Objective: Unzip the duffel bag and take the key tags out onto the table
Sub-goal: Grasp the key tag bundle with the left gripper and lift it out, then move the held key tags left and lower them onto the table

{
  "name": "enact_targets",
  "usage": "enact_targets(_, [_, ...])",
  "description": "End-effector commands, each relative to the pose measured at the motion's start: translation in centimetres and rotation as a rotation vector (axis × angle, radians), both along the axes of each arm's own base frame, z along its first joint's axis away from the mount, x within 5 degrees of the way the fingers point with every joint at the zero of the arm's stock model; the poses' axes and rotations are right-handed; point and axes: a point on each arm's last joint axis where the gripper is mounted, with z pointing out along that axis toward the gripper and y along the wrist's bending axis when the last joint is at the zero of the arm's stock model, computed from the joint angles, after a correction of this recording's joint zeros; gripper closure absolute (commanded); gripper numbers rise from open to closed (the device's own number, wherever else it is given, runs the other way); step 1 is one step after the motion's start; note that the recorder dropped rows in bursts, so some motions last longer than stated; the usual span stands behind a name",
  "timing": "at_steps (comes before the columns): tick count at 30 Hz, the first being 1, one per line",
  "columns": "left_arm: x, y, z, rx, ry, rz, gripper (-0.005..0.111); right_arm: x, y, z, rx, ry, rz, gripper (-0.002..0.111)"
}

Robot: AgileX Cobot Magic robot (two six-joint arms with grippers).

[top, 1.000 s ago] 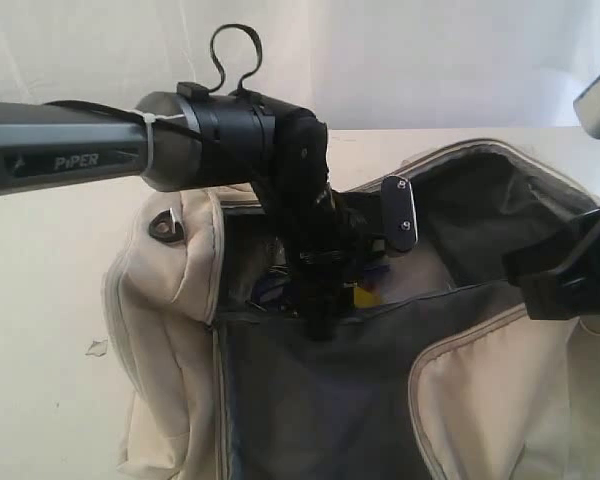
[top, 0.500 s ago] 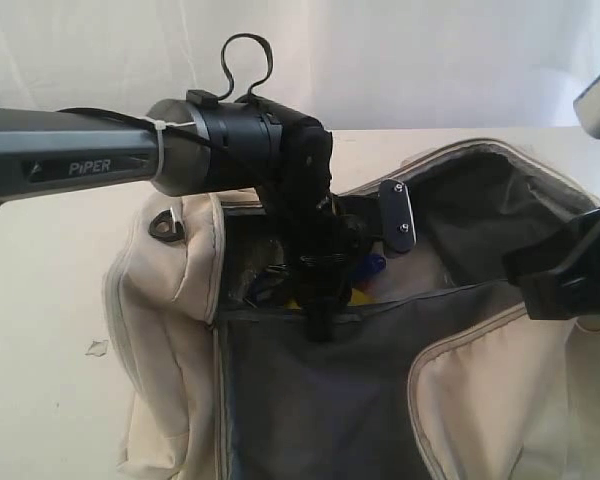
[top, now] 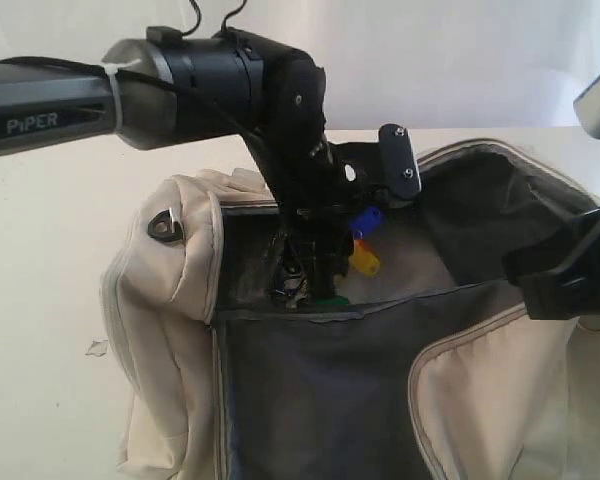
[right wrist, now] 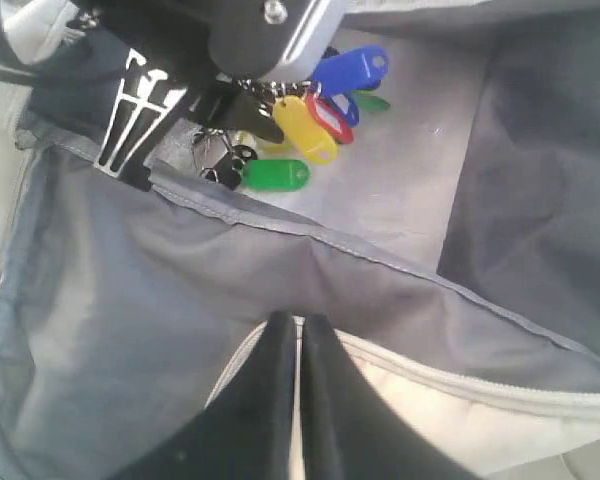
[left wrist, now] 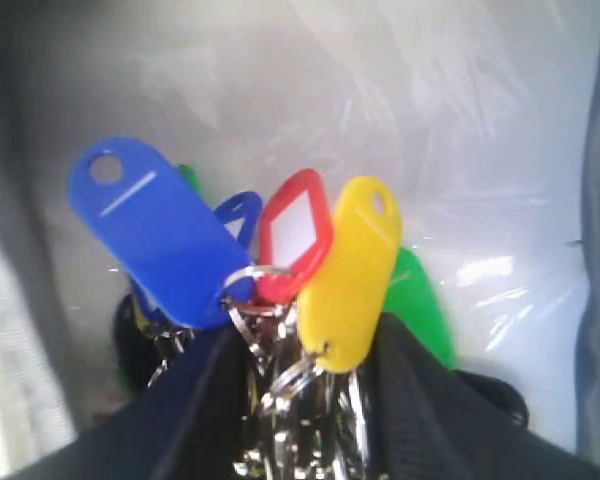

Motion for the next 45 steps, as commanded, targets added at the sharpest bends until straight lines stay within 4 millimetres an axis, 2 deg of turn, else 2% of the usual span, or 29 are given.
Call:
enact_targets(1, [-0.6,0.2,2.5,-0.039,-0.024,0.006,0.107,-0.1,0.1,0.0,-0.001,-0.009,0.007,0.106])
enact_targets(6, [-1.3,0.7,4.5,-0.061,-0.043,0.006,0.107,-0.1,0.1,0.0,-0.001,-0.009,0.007,0.106])
enact_targets(10, [-2.5,1.4,7.1,-0.115,-0.067,0.007,0.107,-0.1,0.1,0.0,-0.001,-0.009,0.007,0.106])
enact_targets(16, [-4.0,2.5,10.0,-0.148,-0.083,0.006,0.107,-0.1,0.1,0.0,-0.001,-0.009,0.007,0.106])
enact_targets(21, [-4.6,3.1,10.3,-0.152,-0.024,0.031,0.107,-0.1,0.1,0.0,-0.002,-0.010,0.009,0.106])
enact_targets(34, [-6.8,5.0,14.2,-0.201,-0.088,0.023,0.107,0.0,0.1,0.1,-0.003,-0.017,0.007,0.106])
enact_targets(38, [-7.1,6.7,15.7,-0.228,-0.106,0.081,0.107,0.0,0.1,0.1,-0.003,-0.017,0.007,0.106])
enact_targets(45, [-8.7,9.7,17.3,-0.189,-0.062,0.124,0.107,0.0,0.1,0.1,-0.003,-0.017,0.007,0.106])
